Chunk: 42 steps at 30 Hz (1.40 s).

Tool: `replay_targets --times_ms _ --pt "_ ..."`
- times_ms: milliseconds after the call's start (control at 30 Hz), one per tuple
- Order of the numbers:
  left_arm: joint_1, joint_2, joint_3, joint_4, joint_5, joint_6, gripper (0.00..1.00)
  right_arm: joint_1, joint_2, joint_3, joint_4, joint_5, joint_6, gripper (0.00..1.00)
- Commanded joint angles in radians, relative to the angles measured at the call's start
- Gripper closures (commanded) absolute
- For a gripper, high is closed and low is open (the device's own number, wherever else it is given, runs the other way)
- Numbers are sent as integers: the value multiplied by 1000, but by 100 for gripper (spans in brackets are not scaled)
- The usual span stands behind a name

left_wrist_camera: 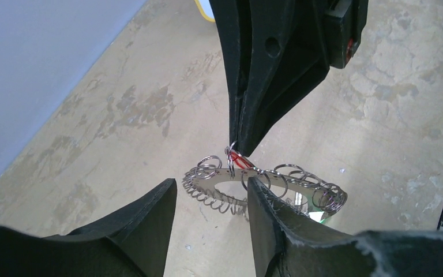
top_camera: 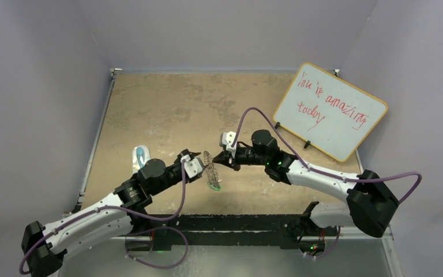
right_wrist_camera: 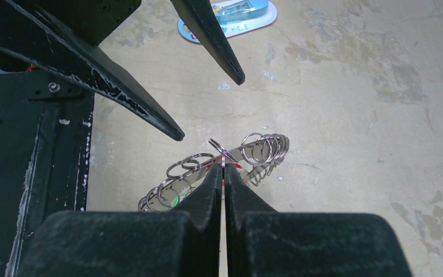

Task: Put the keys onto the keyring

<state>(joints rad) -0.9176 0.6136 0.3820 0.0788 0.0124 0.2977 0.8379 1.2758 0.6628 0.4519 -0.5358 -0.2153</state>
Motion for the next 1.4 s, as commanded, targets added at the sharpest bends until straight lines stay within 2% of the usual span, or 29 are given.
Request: replay_targets --times_ms 0,300,700,900,1033,1167,1367 --pt "1 32 54 -54 -2 70 53 7 -31 51 4 4 16 100" --pt "1 118 80 9 26 123 50 9 -22 56 -3 -5 14 100" --pt "1 156 75 71 72 118 67 10 -5 67 -12 -19 11 100" --pt "2 164 76 80 49 105 67 10 -5 69 -15 -18 8 100" --pt "2 173 81 60 51 106 86 11 -2 70 -16 -18 7 100" --pt "1 171 86 28 48 113 100 11 -3 71 -18 -14 4 100" --pt "2 130 70 24 41 106 100 10 0 73 -39 17 -2 100"
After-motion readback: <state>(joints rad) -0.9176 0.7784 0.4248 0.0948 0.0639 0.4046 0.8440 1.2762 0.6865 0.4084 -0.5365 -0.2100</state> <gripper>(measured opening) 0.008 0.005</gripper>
